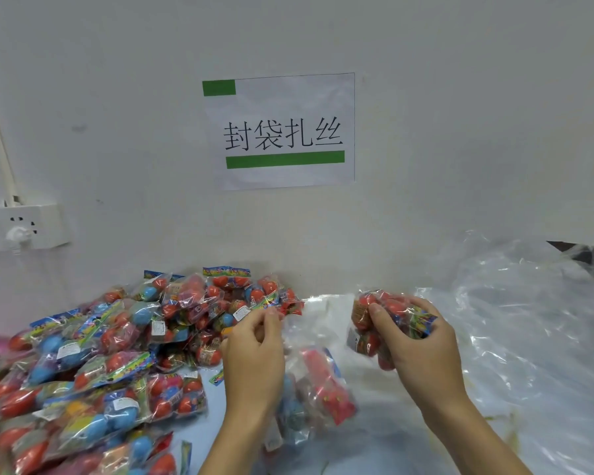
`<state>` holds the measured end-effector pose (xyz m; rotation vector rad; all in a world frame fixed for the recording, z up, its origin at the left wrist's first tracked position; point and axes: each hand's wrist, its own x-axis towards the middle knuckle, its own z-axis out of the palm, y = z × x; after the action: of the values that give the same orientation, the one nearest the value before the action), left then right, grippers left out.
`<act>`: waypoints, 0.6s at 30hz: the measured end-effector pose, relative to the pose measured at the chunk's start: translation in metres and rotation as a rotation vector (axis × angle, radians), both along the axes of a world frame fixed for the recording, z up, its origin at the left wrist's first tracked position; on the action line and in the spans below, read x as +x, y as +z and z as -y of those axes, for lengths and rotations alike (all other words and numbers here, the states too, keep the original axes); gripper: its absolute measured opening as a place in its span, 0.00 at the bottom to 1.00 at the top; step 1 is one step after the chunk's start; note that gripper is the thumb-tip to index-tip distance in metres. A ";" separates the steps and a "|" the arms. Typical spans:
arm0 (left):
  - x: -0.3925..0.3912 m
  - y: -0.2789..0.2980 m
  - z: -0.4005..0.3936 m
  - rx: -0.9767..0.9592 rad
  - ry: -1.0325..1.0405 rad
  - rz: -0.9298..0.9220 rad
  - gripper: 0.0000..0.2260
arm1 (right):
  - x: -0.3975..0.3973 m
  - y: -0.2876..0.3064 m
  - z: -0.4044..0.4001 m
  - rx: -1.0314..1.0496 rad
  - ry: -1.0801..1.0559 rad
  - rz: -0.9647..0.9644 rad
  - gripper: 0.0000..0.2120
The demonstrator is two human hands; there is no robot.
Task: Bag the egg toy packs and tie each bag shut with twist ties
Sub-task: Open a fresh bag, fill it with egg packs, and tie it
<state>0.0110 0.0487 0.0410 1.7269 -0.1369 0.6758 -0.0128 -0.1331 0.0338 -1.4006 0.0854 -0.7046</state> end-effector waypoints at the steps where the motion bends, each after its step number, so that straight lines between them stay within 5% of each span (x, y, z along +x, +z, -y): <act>1: -0.001 -0.001 0.001 0.033 0.031 0.026 0.13 | 0.000 0.000 0.001 0.010 -0.028 0.015 0.17; 3: -0.006 0.002 0.003 0.176 0.114 0.103 0.10 | 0.001 0.000 0.001 0.018 -0.074 0.044 0.15; 6: -0.012 0.002 0.011 0.538 0.051 0.217 0.22 | 0.002 -0.001 0.003 0.047 -0.158 0.080 0.12; 9: -0.018 -0.007 0.024 0.965 -0.003 0.066 0.17 | 0.002 -0.001 0.005 0.071 -0.231 0.082 0.15; 14: -0.015 -0.016 0.022 0.756 -0.109 -0.053 0.07 | -0.003 0.004 0.002 0.084 -0.158 0.139 0.17; 18: -0.015 -0.013 0.023 0.427 -0.327 -0.087 0.20 | -0.003 0.003 -0.003 -0.037 -0.004 0.123 0.10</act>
<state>-0.0038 0.0260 0.0284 2.0748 -0.5210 0.3421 -0.0160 -0.1297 0.0369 -1.3890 -0.0217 -0.7976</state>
